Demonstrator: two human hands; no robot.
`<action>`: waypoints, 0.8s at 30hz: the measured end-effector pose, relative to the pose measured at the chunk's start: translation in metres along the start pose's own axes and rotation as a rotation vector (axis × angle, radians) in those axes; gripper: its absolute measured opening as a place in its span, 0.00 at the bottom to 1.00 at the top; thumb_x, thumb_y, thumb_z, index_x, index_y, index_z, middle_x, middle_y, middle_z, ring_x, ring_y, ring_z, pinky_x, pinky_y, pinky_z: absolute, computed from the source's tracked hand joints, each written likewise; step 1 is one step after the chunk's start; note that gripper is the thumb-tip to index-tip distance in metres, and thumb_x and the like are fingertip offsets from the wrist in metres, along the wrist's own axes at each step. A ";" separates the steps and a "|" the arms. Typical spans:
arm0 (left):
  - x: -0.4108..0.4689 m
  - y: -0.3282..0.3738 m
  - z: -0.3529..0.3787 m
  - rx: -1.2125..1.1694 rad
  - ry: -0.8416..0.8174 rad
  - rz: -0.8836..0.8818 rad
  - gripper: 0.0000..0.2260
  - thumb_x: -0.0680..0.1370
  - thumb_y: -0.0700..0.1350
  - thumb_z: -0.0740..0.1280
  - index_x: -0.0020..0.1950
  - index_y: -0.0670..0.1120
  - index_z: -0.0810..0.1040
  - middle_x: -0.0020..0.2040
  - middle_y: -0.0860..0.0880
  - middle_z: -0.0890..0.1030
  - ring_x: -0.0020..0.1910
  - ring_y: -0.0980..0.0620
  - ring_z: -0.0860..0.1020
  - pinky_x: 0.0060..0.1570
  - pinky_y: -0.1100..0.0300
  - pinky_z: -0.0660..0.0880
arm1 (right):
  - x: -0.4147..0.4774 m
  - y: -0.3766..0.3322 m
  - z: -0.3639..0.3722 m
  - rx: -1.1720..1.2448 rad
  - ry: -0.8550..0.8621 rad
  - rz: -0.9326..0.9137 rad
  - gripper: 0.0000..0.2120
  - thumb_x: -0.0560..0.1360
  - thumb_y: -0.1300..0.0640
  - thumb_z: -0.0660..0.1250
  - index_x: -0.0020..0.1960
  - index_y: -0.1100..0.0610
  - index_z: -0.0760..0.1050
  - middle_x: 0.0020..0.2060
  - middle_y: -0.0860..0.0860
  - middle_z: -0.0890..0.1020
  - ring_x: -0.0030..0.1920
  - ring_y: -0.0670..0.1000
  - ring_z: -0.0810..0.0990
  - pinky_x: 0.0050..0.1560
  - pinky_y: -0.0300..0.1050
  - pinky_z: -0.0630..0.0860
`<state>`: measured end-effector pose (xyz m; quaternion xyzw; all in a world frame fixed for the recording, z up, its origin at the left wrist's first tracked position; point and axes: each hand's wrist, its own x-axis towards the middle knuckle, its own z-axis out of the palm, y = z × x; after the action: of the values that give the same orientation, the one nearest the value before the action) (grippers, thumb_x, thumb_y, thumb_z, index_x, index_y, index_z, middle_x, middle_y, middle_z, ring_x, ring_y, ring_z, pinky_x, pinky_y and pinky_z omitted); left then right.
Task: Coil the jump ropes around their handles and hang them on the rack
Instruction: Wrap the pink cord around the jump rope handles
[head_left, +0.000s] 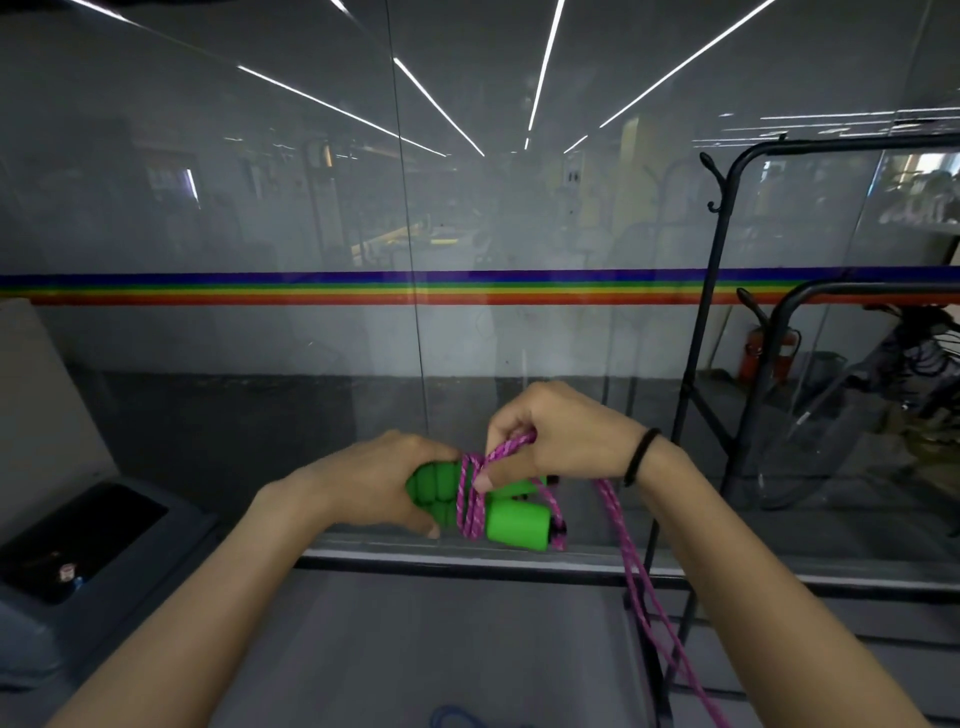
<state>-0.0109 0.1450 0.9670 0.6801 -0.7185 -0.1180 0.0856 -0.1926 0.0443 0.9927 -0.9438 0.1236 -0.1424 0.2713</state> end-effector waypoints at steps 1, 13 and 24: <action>-0.001 0.003 0.000 -0.014 -0.019 0.034 0.17 0.64 0.49 0.76 0.49 0.58 0.75 0.35 0.61 0.76 0.33 0.65 0.73 0.38 0.61 0.72 | 0.001 0.001 -0.001 0.066 -0.005 -0.012 0.08 0.65 0.51 0.76 0.36 0.54 0.81 0.24 0.42 0.77 0.26 0.39 0.73 0.31 0.31 0.67; -0.008 0.021 -0.001 -0.574 0.127 0.192 0.17 0.65 0.39 0.78 0.52 0.46 0.82 0.47 0.47 0.85 0.46 0.48 0.82 0.50 0.58 0.78 | 0.012 0.045 0.016 0.896 0.002 -0.063 0.12 0.48 0.48 0.76 0.31 0.48 0.82 0.27 0.42 0.82 0.29 0.37 0.79 0.32 0.29 0.74; 0.006 0.004 -0.005 -0.634 0.595 -0.198 0.23 0.62 0.47 0.79 0.53 0.45 0.76 0.44 0.49 0.84 0.43 0.51 0.83 0.45 0.54 0.80 | 0.011 0.036 0.057 0.463 0.016 0.161 0.18 0.81 0.51 0.51 0.37 0.55 0.70 0.24 0.49 0.69 0.24 0.47 0.67 0.32 0.40 0.67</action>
<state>-0.0131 0.1393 0.9729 0.6902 -0.5221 -0.1392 0.4813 -0.1690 0.0385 0.9288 -0.8425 0.1648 -0.1521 0.4899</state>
